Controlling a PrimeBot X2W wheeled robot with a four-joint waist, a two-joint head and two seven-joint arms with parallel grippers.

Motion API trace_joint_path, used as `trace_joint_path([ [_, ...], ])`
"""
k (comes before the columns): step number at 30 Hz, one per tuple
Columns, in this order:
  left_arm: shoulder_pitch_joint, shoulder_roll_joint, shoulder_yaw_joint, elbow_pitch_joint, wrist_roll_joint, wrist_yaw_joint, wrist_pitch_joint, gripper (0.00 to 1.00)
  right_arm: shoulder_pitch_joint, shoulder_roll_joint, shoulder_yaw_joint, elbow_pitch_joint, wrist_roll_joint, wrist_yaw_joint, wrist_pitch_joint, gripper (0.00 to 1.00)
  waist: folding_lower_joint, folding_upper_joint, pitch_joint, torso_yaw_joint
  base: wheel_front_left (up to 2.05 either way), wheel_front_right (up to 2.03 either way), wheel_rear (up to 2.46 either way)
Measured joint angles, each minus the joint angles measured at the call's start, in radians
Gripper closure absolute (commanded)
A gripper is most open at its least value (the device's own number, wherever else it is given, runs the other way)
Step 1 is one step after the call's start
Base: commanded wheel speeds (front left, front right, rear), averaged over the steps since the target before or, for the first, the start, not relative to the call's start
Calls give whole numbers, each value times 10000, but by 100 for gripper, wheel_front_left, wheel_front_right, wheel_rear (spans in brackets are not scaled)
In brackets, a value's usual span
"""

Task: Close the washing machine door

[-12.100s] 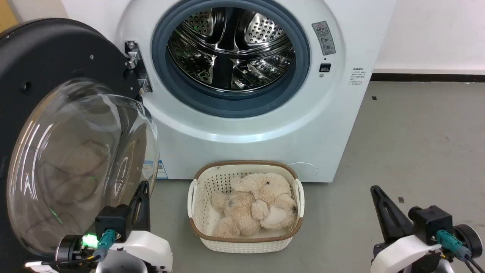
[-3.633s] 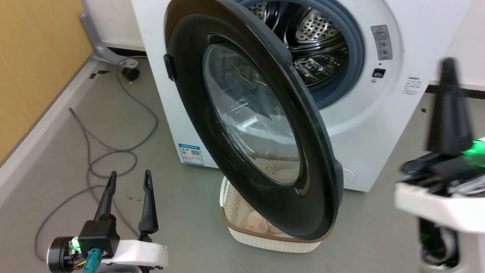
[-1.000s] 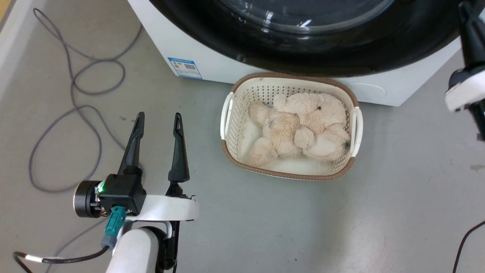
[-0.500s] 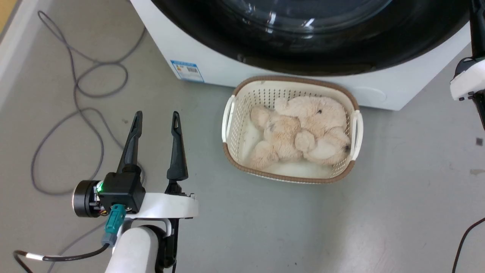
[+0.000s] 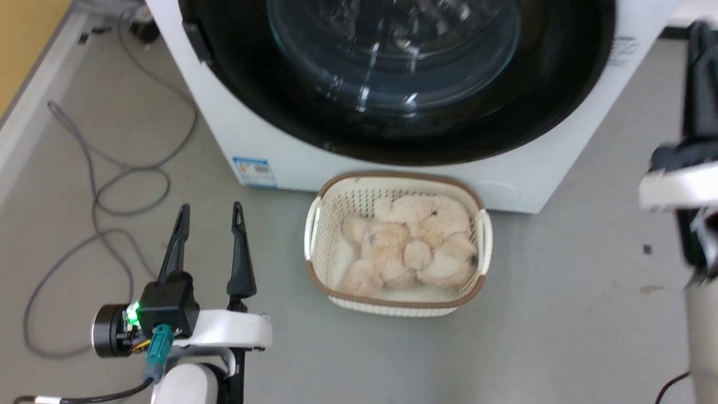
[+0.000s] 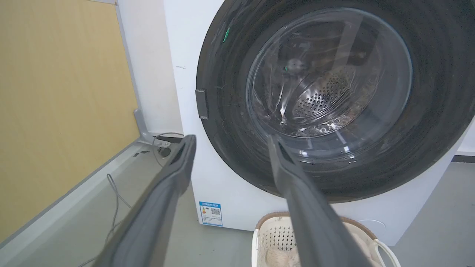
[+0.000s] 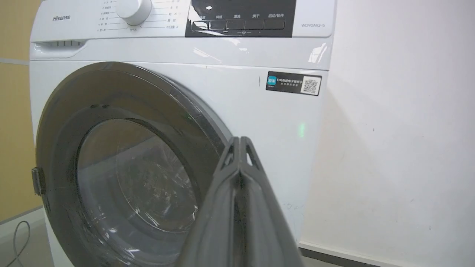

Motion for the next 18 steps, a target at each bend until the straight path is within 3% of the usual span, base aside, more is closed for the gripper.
trace_joint_path([
  [5, 387, 0, 144, 56, 75, -56, 0, 0, 1419, 562, 219, -1026, -447, 0, -2, 100, 0, 0, -552, -274, 0, 0, 0],
  [12, 895, 0, 282, 184, 173, -88, 0, 0, 3021, 1200, 650, -1302, -589, 0, 0, 100, 0, 0, -1175, -614, 0, 0, 0],
  [13, 950, -2, 291, 205, 173, -96, 0, 0, 3196, 1271, 681, -1258, -525, 0, -2, 85, -1, 0, -1246, -647, 0, 0, 0],
  [14, 992, -2, 301, 230, 174, -100, 0, 0, 3390, 1321, 736, -1216, -462, 0, 0, 46, 0, 0, -1312, -675, 0, 0, 0],
  [15, 1018, -2, 307, 249, 174, -102, 0, 0, 3572, 1394, 713, -1210, -439, 0, 0, 0, 0, 0, -1366, -697, 0, 0, 0],
  [18, 1095, -2, 309, 313, 219, -146, 0, 0, 4076, 1546, 660, -1185, -397, 0, 0, 0, -1, 0, -1542, -722, 0, 0, 0],
])
